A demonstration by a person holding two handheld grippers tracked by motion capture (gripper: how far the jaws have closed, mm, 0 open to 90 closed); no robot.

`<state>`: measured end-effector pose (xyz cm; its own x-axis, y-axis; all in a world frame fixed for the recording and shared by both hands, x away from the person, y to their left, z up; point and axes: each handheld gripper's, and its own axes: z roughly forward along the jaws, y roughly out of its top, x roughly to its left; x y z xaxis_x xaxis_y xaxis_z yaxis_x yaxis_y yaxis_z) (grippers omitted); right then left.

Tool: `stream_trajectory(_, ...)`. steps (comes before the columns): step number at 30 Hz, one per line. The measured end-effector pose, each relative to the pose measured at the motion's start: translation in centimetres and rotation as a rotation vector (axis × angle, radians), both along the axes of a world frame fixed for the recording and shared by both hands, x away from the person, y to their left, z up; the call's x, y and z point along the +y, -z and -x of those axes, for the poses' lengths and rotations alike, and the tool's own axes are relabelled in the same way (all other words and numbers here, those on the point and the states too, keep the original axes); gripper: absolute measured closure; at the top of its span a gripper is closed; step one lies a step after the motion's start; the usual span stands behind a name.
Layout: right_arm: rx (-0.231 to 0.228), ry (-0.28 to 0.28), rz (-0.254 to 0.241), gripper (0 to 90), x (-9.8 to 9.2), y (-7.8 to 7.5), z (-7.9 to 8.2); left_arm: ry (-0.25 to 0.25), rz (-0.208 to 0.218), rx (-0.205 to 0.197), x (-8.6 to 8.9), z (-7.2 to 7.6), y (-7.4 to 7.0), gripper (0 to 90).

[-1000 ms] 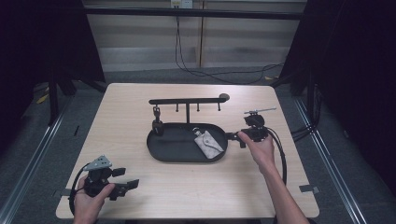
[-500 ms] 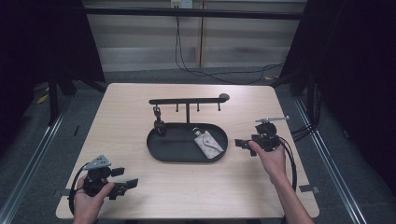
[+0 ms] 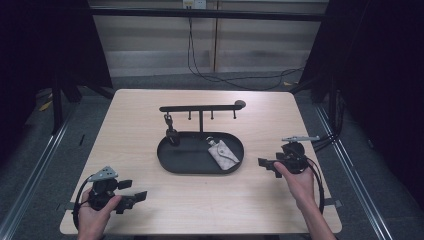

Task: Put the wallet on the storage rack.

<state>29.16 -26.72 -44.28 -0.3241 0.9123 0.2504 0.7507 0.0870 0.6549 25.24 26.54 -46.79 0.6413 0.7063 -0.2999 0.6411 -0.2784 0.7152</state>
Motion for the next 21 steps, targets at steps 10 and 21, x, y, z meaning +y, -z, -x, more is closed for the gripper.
stream_trajectory(10,-0.004,0.008,0.007,18.1,-0.7,0.9,2.7,0.002,-0.003,0.005,0.0,0.0,0.0,19.8)
stream_trajectory(21,-0.026,0.022,0.068,17.8,-1.4,2.3,5.3,0.007,-0.011,0.013,0.0,-0.1,0.1,19.8)
